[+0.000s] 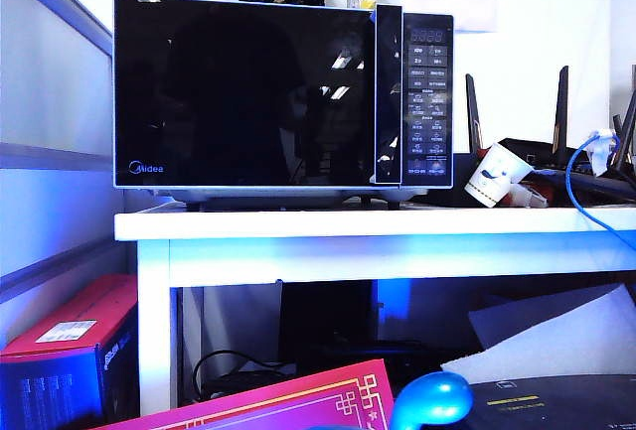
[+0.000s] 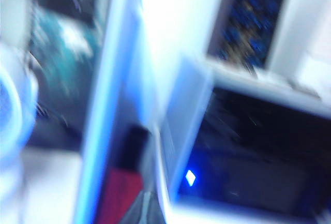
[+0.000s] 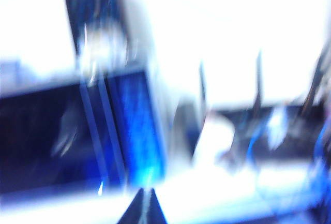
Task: Open the microwave door, place the box of snacks from the top of the microwave inside, then close the microwave door.
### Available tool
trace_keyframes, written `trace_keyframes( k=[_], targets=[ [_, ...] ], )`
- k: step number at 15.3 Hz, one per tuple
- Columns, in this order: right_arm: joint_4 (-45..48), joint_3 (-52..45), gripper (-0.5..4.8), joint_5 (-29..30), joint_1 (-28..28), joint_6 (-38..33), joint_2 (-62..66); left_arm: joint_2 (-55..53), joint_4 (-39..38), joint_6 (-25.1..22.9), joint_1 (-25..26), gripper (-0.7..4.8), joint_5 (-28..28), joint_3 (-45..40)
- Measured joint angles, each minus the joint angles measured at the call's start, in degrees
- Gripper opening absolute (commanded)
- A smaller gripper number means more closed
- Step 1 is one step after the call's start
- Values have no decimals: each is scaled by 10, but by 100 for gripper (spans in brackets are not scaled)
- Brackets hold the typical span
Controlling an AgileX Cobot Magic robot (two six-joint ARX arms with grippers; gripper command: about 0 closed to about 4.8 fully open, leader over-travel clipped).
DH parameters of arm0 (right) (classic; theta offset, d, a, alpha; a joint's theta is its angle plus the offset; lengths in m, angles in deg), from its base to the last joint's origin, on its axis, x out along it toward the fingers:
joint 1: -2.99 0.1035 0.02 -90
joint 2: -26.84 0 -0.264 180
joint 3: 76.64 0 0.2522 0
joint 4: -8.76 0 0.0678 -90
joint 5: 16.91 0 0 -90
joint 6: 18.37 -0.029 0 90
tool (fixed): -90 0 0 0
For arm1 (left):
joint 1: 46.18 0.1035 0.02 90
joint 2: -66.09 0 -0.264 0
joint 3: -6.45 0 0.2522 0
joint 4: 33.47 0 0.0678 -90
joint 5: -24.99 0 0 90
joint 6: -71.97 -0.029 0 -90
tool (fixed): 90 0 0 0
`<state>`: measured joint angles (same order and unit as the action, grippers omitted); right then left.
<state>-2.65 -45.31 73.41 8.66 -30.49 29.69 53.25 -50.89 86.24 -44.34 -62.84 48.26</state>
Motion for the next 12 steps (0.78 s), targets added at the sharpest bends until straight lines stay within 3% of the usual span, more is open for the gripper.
trace_keyframes(
  k=[2, 4, 7, 10, 12],
  targets=[
    [-5, 124, -6, -6, 0, 2, 97, -170, -1, -31, 0, -5, -11, 192],
    [-8, 241, -6, -6, 0, 3, 196, -308, -9, -39, 0, -5, -79, 369],
    [-44, 417, -5, 1, 0, 13, 355, -474, -87, -56, 0, -5, -231, 593],
    [-44, 551, -6, 88, 0, 15, 489, -577, -143, -28, -10, -5, -415, 707],
    [-44, 607, -5, 146, 0, 16, 553, -600, -139, -21, -25, -5, -449, 723]
  ],
)
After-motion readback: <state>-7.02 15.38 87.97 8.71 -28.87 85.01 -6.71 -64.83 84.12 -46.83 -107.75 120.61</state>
